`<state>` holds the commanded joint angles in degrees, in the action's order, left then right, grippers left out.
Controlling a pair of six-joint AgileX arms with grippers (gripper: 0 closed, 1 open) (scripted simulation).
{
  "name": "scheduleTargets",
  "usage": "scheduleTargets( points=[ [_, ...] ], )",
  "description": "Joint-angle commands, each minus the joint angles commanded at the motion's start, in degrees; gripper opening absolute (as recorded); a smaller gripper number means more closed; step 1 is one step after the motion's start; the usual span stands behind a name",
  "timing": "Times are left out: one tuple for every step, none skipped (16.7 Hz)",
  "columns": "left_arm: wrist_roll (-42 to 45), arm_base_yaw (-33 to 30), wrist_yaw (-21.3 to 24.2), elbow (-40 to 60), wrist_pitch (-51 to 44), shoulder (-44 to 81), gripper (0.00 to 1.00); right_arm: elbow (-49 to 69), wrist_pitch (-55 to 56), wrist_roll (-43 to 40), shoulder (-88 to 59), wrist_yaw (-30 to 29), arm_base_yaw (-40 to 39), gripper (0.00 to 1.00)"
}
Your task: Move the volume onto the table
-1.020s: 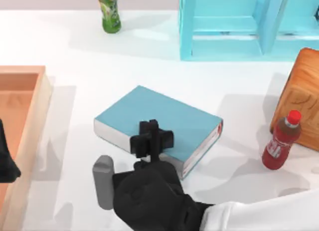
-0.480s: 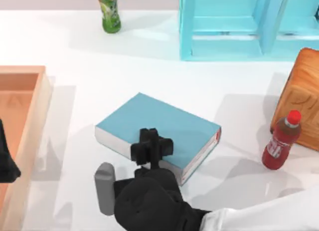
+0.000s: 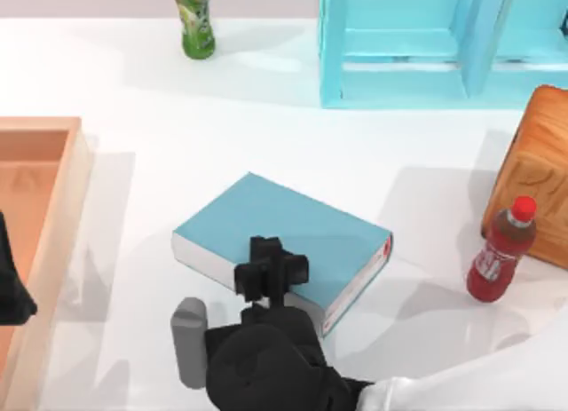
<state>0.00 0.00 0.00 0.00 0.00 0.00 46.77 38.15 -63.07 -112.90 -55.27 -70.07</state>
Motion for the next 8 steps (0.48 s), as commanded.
scheduleTargets(
  points=[
    [0.0, 0.0, 0.0, 0.0, 0.0, 0.0, 1.0, 0.0, 0.0, 0.0, 0.0, 0.0, 0.0, 0.23],
    [0.0, 0.0, 0.0, 0.0, 0.0, 0.0, 1.0, 0.0, 0.0, 0.0, 0.0, 0.0, 0.0, 0.3],
    [0.0, 0.0, 0.0, 0.0, 0.0, 0.0, 1.0, 0.0, 0.0, 0.0, 0.0, 0.0, 0.0, 0.38],
    [0.0, 0.0, 0.0, 0.0, 0.0, 0.0, 1.0, 0.0, 0.0, 0.0, 0.0, 0.0, 0.0, 0.45],
    [0.0, 0.0, 0.0, 0.0, 0.0, 0.0, 1.0, 0.0, 0.0, 0.0, 0.0, 0.0, 0.0, 0.53],
    [0.0, 0.0, 0.0, 0.0, 0.0, 0.0, 1.0, 0.0, 0.0, 0.0, 0.0, 0.0, 0.0, 0.6],
    [0.0, 0.0, 0.0, 0.0, 0.0, 0.0, 1.0, 0.0, 0.0, 0.0, 0.0, 0.0, 0.0, 0.68],
    [0.0, 0.0, 0.0, 0.0, 0.0, 0.0, 1.0, 0.0, 0.0, 0.0, 0.0, 0.0, 0.0, 0.75]
  ],
)
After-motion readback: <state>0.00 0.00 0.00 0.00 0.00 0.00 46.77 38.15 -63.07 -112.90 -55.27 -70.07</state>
